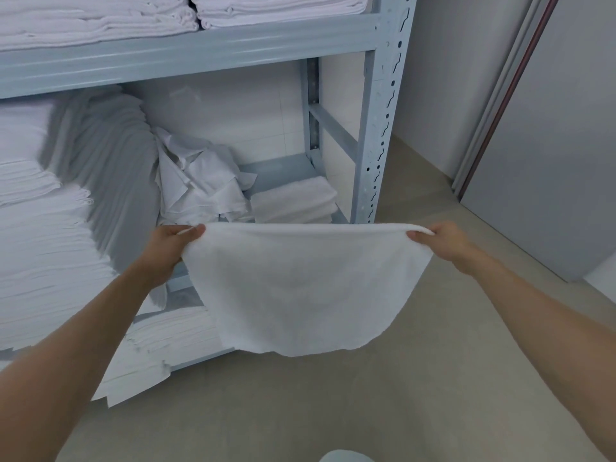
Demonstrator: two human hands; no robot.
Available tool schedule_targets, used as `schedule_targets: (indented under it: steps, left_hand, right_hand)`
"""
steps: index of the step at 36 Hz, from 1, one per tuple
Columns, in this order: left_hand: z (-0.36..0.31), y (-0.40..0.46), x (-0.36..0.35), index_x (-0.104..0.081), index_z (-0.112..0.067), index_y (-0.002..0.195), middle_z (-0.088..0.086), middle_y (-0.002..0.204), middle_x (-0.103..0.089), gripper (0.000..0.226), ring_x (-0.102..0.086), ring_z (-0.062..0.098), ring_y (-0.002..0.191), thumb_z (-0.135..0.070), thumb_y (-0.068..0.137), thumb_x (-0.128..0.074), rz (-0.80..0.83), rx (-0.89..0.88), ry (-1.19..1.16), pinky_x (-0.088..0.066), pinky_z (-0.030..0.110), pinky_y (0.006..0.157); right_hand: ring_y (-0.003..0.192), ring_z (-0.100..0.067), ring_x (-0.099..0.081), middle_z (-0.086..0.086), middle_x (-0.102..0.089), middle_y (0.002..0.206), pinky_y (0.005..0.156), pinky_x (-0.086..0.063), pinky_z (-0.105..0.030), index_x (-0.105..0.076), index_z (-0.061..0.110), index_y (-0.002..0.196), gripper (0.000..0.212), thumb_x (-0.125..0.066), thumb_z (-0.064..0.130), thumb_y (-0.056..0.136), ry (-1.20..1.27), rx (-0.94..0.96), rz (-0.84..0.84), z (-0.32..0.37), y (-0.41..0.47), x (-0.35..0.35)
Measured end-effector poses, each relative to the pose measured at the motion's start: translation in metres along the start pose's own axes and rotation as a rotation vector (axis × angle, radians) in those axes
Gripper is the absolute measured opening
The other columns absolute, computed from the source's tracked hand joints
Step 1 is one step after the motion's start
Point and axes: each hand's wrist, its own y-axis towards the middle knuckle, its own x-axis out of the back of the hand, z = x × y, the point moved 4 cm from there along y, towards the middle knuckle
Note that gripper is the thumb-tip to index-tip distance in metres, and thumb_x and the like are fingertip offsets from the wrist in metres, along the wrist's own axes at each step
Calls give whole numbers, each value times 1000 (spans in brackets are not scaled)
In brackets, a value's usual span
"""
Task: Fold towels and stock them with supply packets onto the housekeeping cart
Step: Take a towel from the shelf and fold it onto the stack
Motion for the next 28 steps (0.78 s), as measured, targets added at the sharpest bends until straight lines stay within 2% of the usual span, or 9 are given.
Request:
schedule_targets:
  steps: [2,4,8,10,13,16,22,26,28]
  left_hand:
    - [-1,1,3,-71,0,90,9,81,-75,17,-71,19,71,-17,93,-67,-15,59,-203,-59,24,61]
    - [3,1,2,-70,1,95,10,86,-77,19,-73,22,76,-18,94,-65,13,105,-301,-60,28,62]
    - [22,0,-7,-65,0,100,11,86,-69,14,-65,20,65,-12,92,-69,-86,194,-70,-51,21,47]
    - [27,0,-13,-61,-5,99,12,85,-60,13,-56,19,59,-7,90,-70,-160,195,-11,-40,14,36]
    - [32,-2,-29,-57,-11,92,9,80,-61,18,-57,20,57,-2,86,-72,-182,171,-48,-43,19,38]
    - [31,-8,-52,-63,-5,70,14,74,-63,20,-60,20,53,-7,85,-75,-114,171,23,-46,25,48]
    - [8,-33,-116,-70,12,79,14,64,-60,30,-53,19,49,-17,89,-74,96,73,251,-45,24,43]
    - [-9,-52,-155,-70,11,79,17,68,-65,30,-61,23,57,-17,89,-73,202,-26,325,-58,38,57]
    - [-18,-59,-170,-71,8,76,19,70,-69,28,-68,29,60,-17,89,-73,249,-65,371,-62,46,61]
  right_hand:
    - [56,-11,-65,-8,-69,75,53,-52,-19,-67,5,75,27,-71,28,90,373,-32,52,3,-3,0]
    - [75,-14,-73,-10,-76,91,68,-58,-22,-71,0,98,31,-68,31,91,620,-81,113,2,-3,-3]
    - [103,-22,-66,-7,-70,114,95,-52,-36,-65,13,121,32,-62,32,96,578,-259,210,-10,-4,-24]
    - [91,-19,-66,-6,-69,108,78,-54,-32,-64,15,120,26,-61,28,97,491,-325,201,-16,-6,-36]
    - [69,-16,-65,-1,-71,79,56,-51,-27,-67,10,100,13,-65,22,95,408,-363,153,-21,-12,-49]
    - [61,-18,-64,-3,-68,70,53,-51,-25,-67,8,89,10,-68,17,91,352,-334,153,-14,-18,-62]
    - [53,-21,-66,-11,-71,68,48,-54,-27,-68,-1,86,22,-68,20,90,242,-142,242,41,-40,-95]
    - [45,-25,-66,-11,-65,54,43,-53,-28,-56,3,66,30,-68,14,90,260,-57,309,74,-61,-119]
    - [50,-30,-70,-17,-68,56,45,-55,-30,-58,0,70,27,-68,13,91,282,-45,364,86,-70,-128]
